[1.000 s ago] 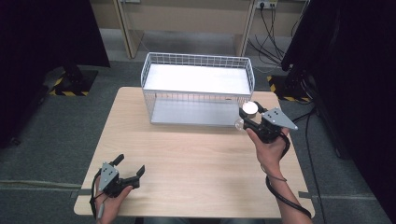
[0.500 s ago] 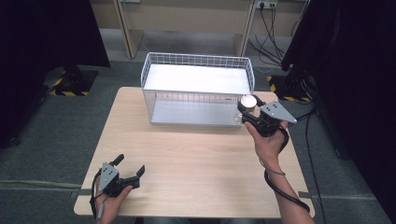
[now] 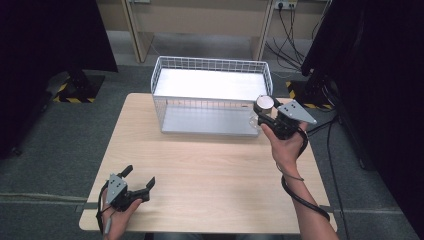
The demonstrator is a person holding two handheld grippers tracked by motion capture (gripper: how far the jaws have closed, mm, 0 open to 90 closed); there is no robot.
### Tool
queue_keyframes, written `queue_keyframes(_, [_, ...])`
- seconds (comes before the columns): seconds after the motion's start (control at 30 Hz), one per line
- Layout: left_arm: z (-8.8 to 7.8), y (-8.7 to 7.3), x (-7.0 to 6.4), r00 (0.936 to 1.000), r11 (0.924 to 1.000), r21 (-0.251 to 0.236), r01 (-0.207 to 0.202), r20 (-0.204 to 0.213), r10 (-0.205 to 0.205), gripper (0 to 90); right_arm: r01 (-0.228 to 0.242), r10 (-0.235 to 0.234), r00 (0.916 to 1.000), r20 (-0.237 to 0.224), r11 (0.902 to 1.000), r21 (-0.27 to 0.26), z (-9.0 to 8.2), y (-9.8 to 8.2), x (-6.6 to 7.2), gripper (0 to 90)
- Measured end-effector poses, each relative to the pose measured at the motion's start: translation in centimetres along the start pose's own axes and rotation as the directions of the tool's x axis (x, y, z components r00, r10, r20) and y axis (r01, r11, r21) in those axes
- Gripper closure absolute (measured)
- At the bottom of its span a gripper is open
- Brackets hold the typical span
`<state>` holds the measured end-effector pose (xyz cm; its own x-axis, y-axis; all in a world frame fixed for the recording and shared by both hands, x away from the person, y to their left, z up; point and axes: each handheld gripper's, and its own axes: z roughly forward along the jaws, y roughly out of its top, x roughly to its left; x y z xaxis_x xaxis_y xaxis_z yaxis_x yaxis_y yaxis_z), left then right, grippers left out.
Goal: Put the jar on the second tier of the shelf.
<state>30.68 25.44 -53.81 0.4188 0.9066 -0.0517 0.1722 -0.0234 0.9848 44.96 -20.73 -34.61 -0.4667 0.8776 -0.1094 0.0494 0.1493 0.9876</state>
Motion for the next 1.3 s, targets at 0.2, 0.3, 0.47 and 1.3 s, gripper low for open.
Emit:
queue_keyframes(0.2, [0.0, 0.0, 0.0, 1.0, 1.0, 0.0, 0.001, 0.001, -0.001, 4.7, -0.004, 0.004, 1.0, -0.003, 1.0, 0.0, 0.6, 0.5, 0.0, 40.2])
queue_keyframes(0.3, [0.0, 0.0, 0.0, 1.0, 1.0, 0.0, 0.002, 0.001, -0.002, 4.7, -0.001, 0.001, 1.0, -0.003, 1.0, -0.005, 0.9, 0.9, 0.0, 40.2])
queue_keyframes(0.47, [0.0, 0.0, 0.0, 1.0, 1.0, 0.0, 0.001, 0.001, -0.001, 4.7, -0.005, 0.005, 1.0, -0.002, 0.9999, -0.016, 1.2, 1.7, -0.1, 40.2])
queue_keyframes(1.3, [0.0, 0.0, 0.0, 1.0, 1.0, 0.003, 0.001, 0.002, -0.001, 4.9, 0.003, -0.002, 1.0, 0.009, 0.9997, -0.022, 4.1, 4.7, -0.3, 40.3])
